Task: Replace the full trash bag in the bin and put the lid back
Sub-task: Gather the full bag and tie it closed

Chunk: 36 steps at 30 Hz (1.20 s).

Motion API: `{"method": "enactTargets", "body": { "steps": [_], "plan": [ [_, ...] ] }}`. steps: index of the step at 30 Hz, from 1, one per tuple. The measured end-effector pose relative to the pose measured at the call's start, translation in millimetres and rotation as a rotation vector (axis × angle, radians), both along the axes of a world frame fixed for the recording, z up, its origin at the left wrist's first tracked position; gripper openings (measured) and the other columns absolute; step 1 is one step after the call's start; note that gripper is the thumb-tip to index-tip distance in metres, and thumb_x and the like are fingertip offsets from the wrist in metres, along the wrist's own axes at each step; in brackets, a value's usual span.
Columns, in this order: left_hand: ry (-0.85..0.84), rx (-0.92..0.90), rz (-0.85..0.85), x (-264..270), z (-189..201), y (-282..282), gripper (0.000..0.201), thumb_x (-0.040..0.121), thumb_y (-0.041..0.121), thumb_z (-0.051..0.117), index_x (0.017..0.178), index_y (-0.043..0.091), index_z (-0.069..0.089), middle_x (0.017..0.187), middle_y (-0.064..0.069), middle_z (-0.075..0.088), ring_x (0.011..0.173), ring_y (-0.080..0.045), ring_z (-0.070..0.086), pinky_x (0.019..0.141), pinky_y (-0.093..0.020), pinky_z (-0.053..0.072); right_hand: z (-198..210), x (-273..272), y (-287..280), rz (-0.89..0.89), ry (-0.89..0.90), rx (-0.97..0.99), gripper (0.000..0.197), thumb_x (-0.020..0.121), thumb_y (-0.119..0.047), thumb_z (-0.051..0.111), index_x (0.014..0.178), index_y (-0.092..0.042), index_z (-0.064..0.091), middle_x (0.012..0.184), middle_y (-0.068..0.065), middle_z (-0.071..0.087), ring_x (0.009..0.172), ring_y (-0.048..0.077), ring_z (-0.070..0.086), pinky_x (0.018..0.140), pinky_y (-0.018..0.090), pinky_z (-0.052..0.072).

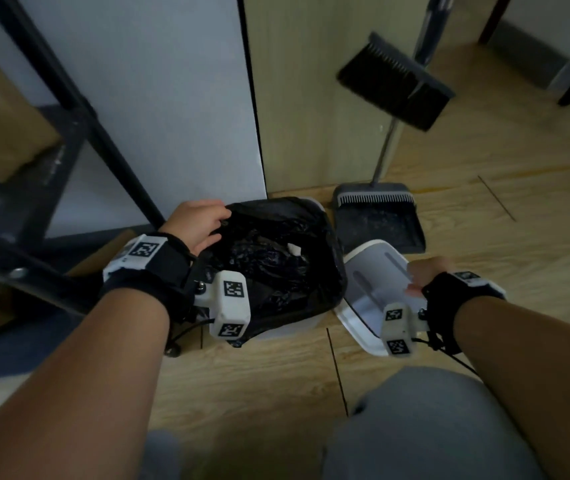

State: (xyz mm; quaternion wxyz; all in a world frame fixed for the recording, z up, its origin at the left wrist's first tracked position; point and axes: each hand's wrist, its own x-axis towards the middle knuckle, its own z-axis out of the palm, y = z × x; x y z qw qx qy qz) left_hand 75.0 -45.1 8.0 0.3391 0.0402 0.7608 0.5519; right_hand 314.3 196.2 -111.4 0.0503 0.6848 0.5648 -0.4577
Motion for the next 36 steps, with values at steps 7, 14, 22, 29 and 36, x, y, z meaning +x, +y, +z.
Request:
{"method": "enactTargets", "body": {
  "steps": [7,14,22,29,36],
  "plan": [
    [-0.013,0.008,0.007,6.5,27.8,-43.7,0.014,0.094,0.016,0.051,0.082,0.021,0.056,0.103,-0.007,0.054,0.093,-0.016,0.053,0.095,-0.032,0.041,65.2,-32.8,-17.8,0.119,0.298,0.010,0.013,0.085,-0.014,0.057,0.073,-0.013,0.053,0.096,0.015,0.063,0.074,0.027,0.063,0.073,0.038,0.057],
    [-0.087,-0.086,0.032,-5.6,20.8,-74.5,0.028,0.094,0.023,0.055,0.115,0.005,0.054,0.119,-0.012,0.054,0.122,-0.027,0.048,0.104,-0.041,0.040,134.8,-61.6,-68.8,0.272,0.345,0.017,0.015,0.095,-0.011,0.053,0.082,-0.007,0.058,0.091,0.016,0.066,0.091,0.033,0.065,0.093,0.050,0.054],
    [-0.226,-0.169,0.109,-34.4,-54.3,-95.5,0.052,0.097,0.030,0.049,0.143,0.011,0.037,0.143,-0.012,0.046,0.131,-0.029,0.045,0.094,-0.041,0.041,90.6,-94.4,-64.3,0.525,0.109,0.103,0.022,0.096,-0.008,0.049,0.111,0.001,0.061,0.111,0.017,0.057,0.113,0.038,0.057,0.103,0.046,0.046],
    [-0.286,-0.133,0.123,-42.2,-97.7,-73.7,0.043,0.095,0.040,0.047,0.117,0.005,0.059,0.100,-0.013,0.063,0.087,-0.029,0.061,0.077,-0.037,0.051,56.2,-119.0,-48.7,0.554,0.269,-0.011,0.042,0.097,-0.003,0.045,0.138,-0.011,0.048,0.125,0.015,0.059,0.115,0.036,0.058,0.094,0.046,0.047],
    [-0.239,-0.312,0.101,-85.2,-202.6,-81.4,0.076,0.050,0.069,0.057,0.099,0.013,0.070,0.115,-0.017,0.069,0.104,-0.040,0.064,0.098,-0.057,0.047,35.2,-116.0,-41.6,0.556,0.147,0.094,0.019,0.094,-0.009,0.052,0.109,-0.005,0.064,0.128,0.022,0.061,0.107,0.031,0.061,0.102,0.046,0.048]
  ]
}}
